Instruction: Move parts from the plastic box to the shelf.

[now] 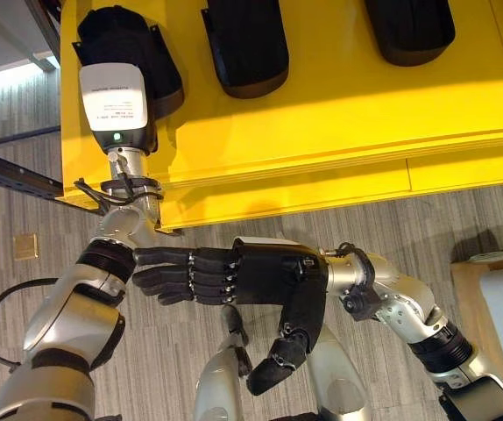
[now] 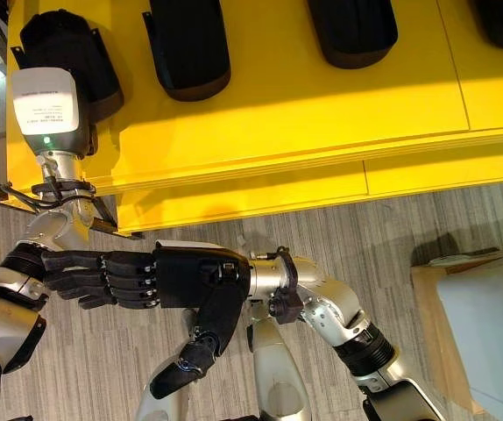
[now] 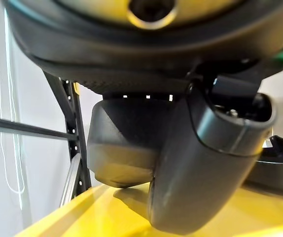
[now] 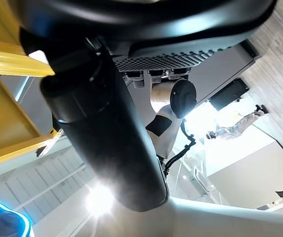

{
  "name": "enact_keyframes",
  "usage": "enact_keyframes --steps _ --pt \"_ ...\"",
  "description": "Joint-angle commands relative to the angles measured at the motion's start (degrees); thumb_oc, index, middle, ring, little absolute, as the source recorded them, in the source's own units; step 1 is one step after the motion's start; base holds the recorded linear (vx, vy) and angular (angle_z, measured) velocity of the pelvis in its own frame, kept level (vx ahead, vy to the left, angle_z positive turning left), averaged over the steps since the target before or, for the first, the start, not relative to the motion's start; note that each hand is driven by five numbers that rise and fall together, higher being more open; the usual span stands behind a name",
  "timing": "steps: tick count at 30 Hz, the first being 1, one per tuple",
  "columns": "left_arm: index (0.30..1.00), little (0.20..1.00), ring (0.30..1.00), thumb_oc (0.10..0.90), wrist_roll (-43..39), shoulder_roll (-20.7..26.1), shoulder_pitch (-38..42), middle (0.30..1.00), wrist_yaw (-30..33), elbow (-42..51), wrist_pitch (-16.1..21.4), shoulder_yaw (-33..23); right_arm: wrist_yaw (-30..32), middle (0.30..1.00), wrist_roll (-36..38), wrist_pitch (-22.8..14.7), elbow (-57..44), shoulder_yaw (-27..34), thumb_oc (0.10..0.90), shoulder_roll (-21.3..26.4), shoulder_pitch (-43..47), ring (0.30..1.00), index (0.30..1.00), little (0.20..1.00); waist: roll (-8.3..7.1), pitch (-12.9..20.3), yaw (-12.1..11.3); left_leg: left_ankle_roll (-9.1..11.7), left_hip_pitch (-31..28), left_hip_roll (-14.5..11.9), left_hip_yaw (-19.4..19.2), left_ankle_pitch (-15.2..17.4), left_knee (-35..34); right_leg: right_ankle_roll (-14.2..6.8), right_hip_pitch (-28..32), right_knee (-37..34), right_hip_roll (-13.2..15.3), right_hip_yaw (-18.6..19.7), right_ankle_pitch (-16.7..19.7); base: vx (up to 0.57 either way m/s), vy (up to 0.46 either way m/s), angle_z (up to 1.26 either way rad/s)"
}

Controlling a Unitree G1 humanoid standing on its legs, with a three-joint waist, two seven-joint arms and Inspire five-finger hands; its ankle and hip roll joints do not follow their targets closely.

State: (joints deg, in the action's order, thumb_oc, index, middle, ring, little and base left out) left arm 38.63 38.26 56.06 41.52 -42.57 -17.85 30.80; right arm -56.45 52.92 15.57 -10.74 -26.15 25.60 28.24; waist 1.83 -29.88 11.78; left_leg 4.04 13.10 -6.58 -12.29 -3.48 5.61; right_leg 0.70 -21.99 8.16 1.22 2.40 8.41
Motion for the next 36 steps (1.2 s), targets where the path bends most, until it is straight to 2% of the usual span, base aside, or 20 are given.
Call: enact_keyframes --steps 1,12,18,25,36 --pt "0.300 0.300 0.300 0.400 3.18 4.79 6.42 0.300 -1.00 -2.09 -3.35 -0.23 -3.06 1.000 4.34 -1.26 -5.71 0.77 0.900 -2.22 1.62 1.000 1.000 1.000 1.36 4.09 1.20 1.03 2.39 -3.36 3.87 0.03 2.77 -3.97 -0.22 9.30 3.62 0.71 -11.07 0.00 0.000 0.00" --pt "0.300 0.300 0.300 0.400 9.30 5.29 9.37 0.300 -4.27 -4.45 -5.17 4.53 -3.51 1.000 4.43 -0.43 -4.14 0.73 0.900 -0.96 2.67 1.000 1.000 1.000 3.08 4.34 2.71 1.30 1.35 -2.95 3.20 -0.07 1.78 -4.20 -0.67 9.22 3.91 1.96 -11.02 0.01 0.044 -0.01" --pt "0.300 0.300 0.300 0.400 11.19 7.11 8.96 0.300 -4.97 -6.35 -3.57 6.41 -3.94 1.000 4.27 0.26 -4.05 0.14 0.900 -0.04 2.45 1.000 1.000 1.000 4.44 4.53 3.19 1.46 0.70 -2.54 2.77 0.06 1.50 -4.47 -0.70 9.31 4.45 2.51 -11.16 0.02 0.069 -0.09" --pt "0.300 0.300 0.300 0.400 12.94 7.81 7.14 0.300 -3.69 -8.52 -1.55 7.82 -2.70 1.000 4.58 0.21 -3.95 -0.88 0.900 0.50 2.91 1.000 1.000 1.000 5.07 4.71 2.99 1.33 0.68 -2.12 2.86 0.29 2.00 -4.59 -0.73 9.83 5.07 2.48 -11.42 0.01 0.018 0.00" --pt "0.300 0.300 0.300 0.400 18.77 11.42 5.72 0.300 -3.30 -11.47 0.88 10.60 -0.83 1.000 5.04 -1.95 -2.90 -3.98 0.900 1.17 4.08 1.000 1.000 1.000 6.52 4.56 2.18 1.15 0.88 -1.65 3.20 0.18 2.11 -4.79 -0.64 10.01 5.73 2.18 -11.61 0.00 0.009 0.00"
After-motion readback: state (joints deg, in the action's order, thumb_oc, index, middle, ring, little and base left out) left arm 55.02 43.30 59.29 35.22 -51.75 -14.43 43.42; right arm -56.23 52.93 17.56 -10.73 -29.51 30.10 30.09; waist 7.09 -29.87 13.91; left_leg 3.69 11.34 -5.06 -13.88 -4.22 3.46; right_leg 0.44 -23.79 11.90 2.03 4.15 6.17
